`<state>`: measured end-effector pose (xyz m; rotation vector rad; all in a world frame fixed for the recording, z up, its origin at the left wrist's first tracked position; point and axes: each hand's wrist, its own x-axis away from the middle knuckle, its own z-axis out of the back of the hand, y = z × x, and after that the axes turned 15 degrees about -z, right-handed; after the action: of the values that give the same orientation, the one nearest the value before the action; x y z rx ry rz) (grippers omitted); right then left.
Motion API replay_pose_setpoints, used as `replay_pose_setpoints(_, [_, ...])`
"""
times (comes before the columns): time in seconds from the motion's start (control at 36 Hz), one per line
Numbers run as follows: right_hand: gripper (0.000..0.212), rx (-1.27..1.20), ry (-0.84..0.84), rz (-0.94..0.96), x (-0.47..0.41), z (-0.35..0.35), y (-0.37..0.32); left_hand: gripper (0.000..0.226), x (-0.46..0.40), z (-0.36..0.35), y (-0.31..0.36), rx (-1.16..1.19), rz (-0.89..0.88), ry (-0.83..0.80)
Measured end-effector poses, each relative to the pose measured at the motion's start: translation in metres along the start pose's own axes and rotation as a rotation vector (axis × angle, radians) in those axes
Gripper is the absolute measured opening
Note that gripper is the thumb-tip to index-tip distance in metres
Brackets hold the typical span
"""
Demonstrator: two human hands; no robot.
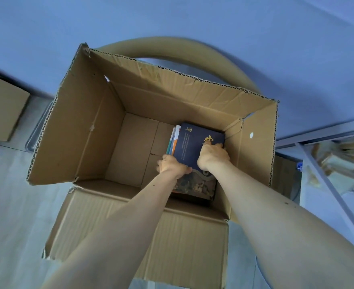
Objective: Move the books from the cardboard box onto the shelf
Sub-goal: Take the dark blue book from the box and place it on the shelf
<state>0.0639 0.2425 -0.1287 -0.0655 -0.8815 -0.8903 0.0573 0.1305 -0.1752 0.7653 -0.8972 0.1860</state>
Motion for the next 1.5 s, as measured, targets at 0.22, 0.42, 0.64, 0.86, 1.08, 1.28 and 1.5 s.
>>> replay_pose_setpoints(0.22, [0.086, -0.073, -0.041, -0.03, 0.002, 0.004, 0.003, 0.083, 0.0, 0.004, 0.0, 0.255, -0.046, 0.033])
replay_pose_setpoints(0.42, [0.086, -0.149, -0.075, -0.04, 0.006, 0.006, 0.003, 0.083, 0.0, 0.016, -0.001, 0.441, -0.039, -0.101])
replay_pose_setpoints(0.64, [0.063, -0.266, -0.104, -0.002, 0.01, 0.02, 0.015, 0.074, 0.022, 0.03, 0.0, 0.432, -0.117, -0.161])
replay_pose_setpoints(0.86, [0.113, -0.62, -0.204, -0.043, 0.041, 0.039, 0.018, 0.063, 0.068, 0.105, 0.003, 0.506, -0.104, -0.159])
replay_pose_setpoints(1.08, [0.115, -1.061, -0.592, 0.074, 0.124, 0.088, 0.0, 0.086, 0.148, 0.176, 0.011, 0.726, -0.232, -0.086])
replay_pose_setpoints(1.28, [0.06, -1.127, -0.491, 0.235, 0.22, 0.13, -0.022, 0.055, 0.23, 0.231, 0.01, 0.855, -0.339, -0.044])
replay_pose_setpoints(1.5, [0.044, -1.039, -0.473, 0.485, 0.363, 0.174, -0.091, 0.039, 0.335, 0.339, -0.022, 0.939, -0.426, 0.184])
